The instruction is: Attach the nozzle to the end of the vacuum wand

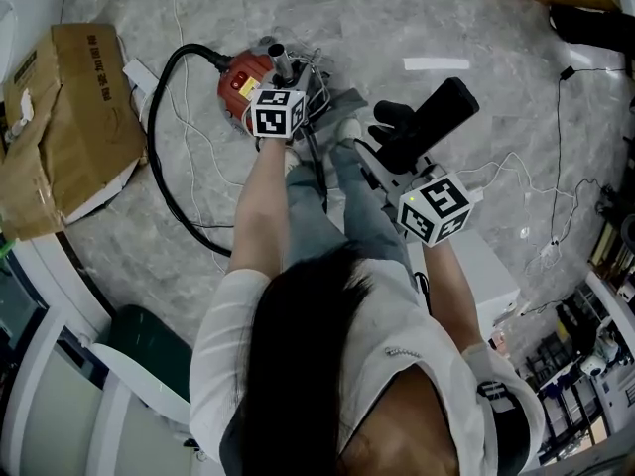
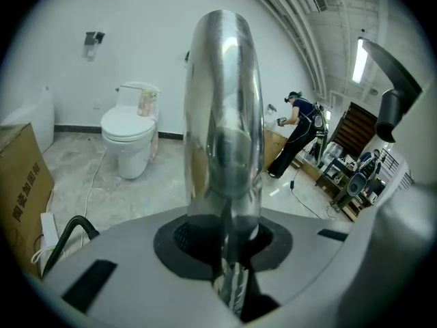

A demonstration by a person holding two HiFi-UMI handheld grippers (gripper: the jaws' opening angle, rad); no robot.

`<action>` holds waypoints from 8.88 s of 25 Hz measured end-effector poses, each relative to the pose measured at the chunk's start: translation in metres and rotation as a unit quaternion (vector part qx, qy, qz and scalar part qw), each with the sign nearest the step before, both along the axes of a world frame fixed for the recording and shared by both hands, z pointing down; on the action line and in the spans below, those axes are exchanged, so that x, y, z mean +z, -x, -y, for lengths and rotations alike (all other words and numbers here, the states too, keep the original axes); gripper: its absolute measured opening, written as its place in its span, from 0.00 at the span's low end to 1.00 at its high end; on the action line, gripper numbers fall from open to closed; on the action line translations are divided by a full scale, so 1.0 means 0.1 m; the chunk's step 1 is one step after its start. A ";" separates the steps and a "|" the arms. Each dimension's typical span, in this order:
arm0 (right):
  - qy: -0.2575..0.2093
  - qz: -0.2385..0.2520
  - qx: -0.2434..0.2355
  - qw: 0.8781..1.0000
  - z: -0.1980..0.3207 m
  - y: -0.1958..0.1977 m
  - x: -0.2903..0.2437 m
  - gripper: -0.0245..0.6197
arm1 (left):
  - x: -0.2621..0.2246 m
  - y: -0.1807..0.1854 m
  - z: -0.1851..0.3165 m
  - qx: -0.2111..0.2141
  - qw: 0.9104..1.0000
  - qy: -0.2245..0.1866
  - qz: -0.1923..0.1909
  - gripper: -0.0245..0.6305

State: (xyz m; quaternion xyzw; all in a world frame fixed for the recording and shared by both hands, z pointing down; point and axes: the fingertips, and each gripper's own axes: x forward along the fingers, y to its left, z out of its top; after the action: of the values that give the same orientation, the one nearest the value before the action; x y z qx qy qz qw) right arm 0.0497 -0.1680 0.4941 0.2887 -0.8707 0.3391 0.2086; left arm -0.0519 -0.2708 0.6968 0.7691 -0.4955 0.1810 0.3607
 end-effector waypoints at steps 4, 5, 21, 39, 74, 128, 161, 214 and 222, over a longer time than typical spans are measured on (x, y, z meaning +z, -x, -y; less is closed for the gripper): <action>0.002 0.001 -0.005 1.000 -0.02 0.02 -0.01 0.26 | -0.12 -0.03 -0.10 0.017 1.000 -0.017 -0.007 0.15; 0.003 0.003 -0.007 1.000 -0.04 0.03 -0.01 0.26 | -0.16 -0.05 -0.14 0.024 0.999 -0.022 -0.007 0.15; -0.018 0.045 -0.082 0.995 -0.26 0.27 -0.62 0.26 | -0.83 -0.72 -0.90 0.174 0.981 -0.084 -0.004 0.12; 0.020 0.078 -0.223 0.971 -0.82 0.36 -1.03 0.26 | -1.23 -1.19 -1.47 0.214 0.971 -0.106 0.020 0.12; 0.179 0.072 -0.318 0.928 -1.00 0.31 -1.04 0.26 | -1.36 -1.40 -1.66 0.249 0.960 -0.129 0.023 0.12; 0.186 -0.111 -0.459 0.862 -1.13 0.25 -0.77 0.25 | -1.34 -1.27 -1.67 0.305 0.945 -0.117 0.015 0.13; 0.212 -0.065 -0.431 0.875 -1.07 0.43 -0.72 0.30 | -1.25 -1.18 -1.51 0.283 0.953 -0.107 0.016 0.13; -0.066 0.118 0.050 0.990 0.17 0.02 -0.75 0.57 | -0.76 -0.34 -0.95 0.161 0.986 -0.032 0.020 0.13; -0.063 0.090 0.061 0.992 0.19 -0.09 -0.61 0.57 | -0.57 -0.31 -0.73 0.162 0.987 -0.020 0.014 0.13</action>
State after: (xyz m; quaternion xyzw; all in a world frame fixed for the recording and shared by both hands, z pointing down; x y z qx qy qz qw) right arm 0.0587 -0.1869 0.4326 0.3226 -0.8860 0.3206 0.0901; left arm -0.0208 -0.1977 0.6402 0.8436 -0.3733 0.2377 0.3042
